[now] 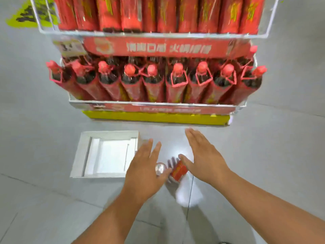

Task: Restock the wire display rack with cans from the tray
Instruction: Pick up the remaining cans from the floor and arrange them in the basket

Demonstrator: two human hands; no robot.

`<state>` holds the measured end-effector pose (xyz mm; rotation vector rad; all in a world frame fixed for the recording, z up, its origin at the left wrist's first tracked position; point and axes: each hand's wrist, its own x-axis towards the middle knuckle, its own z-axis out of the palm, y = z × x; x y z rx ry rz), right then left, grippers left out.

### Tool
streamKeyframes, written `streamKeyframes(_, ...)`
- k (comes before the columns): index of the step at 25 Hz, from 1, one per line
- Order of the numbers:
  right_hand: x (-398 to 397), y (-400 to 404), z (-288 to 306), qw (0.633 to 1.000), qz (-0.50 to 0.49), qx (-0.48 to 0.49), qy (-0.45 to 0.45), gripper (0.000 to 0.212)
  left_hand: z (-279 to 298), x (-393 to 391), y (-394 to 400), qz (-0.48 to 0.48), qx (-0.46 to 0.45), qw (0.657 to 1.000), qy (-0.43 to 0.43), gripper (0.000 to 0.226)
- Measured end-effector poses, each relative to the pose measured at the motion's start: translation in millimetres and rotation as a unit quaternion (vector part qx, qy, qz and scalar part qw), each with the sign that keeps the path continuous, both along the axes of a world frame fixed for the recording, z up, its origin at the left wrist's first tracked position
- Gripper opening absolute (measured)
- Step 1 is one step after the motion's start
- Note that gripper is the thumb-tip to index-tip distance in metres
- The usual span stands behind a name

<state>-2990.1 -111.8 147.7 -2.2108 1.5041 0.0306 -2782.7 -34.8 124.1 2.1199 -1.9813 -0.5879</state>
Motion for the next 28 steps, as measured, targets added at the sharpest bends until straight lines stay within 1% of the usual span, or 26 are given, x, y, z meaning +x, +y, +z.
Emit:
streamKeyframes(3,6,0,-98,0.999,-0.020,0.021,0.026,0.086,-92,0,6,0.017,0.044,0.999,0.000,0.097)
streamKeyframes(5,7,-3,-150,0.998,-0.036,0.028,0.038,0.087,-139,-1,7,0.027,0.063,0.998,0.010,0.099)
streamKeyframes(7,8,-6,-190,0.997,-0.043,0.034,0.049,0.090,-176,-1,7,0.032,0.059,0.997,0.021,0.100)
streamKeyframes(9,13,-3,-218,0.994,-0.084,0.057,0.029,0.092,-202,-1,5,0.042,0.051,0.997,0.033,0.102)
streamKeyframes(11,19,12,-239,0.980,-0.176,0.092,-0.025,0.095,-220,-5,6,0.079,0.051,0.994,0.062,0.104)
streamKeyframes(12,22,18,-248,0.964,-0.235,0.108,-0.059,0.097,-227,-7,8,0.099,0.051,0.991,0.072,0.104)
streamKeyframes(14,30,27,-262,0.920,-0.348,0.149,-0.099,0.095,-237,-13,11,0.127,0.058,0.987,0.083,0.102)
streamKeyframes(16,36,28,-276,0.862,-0.452,0.188,-0.132,0.085,-245,-15,12,0.153,0.065,0.979,0.120,0.095)
streamKeyframes(17,39,28,-281,0.831,-0.494,0.209,-0.149,0.084,-249,-14,13,0.170,0.067,0.972,0.151,0.090)
streamKeyframes(19,45,29,-289,0.763,-0.555,0.255,-0.214,0.090,-254,-16,14,0.216,0.059,0.950,0.219,0.079)
streamKeyframes(20,46,29,-292,0.737,-0.565,0.276,-0.250,0.086,-257,-17,15,0.241,0.050,0.937,0.247,0.077)
streamKeyframes(22,47,28,-294,0.705,-0.574,0.295,-0.296,0.070,-262,-20,19,0.274,0.036,0.917,0.287,0.076)
streamKeyframes(24,50,29,-294,0.672,-0.608,0.291,-0.308,0.072,-267,-23,23,0.287,0.028,0.902,0.322,0.076)
streamKeyframes(26,49,31,-298,0.675,-0.593,0.286,-0.335,0.072,-268,-23,24,0.292,0.025,0.893,0.341,0.075)
streamKeyframes(28,49,32,-289,0.700,-0.571,0.282,-0.325,0.066,-268,-22,23,0.293,0.024,0.893,0.341,0.070)
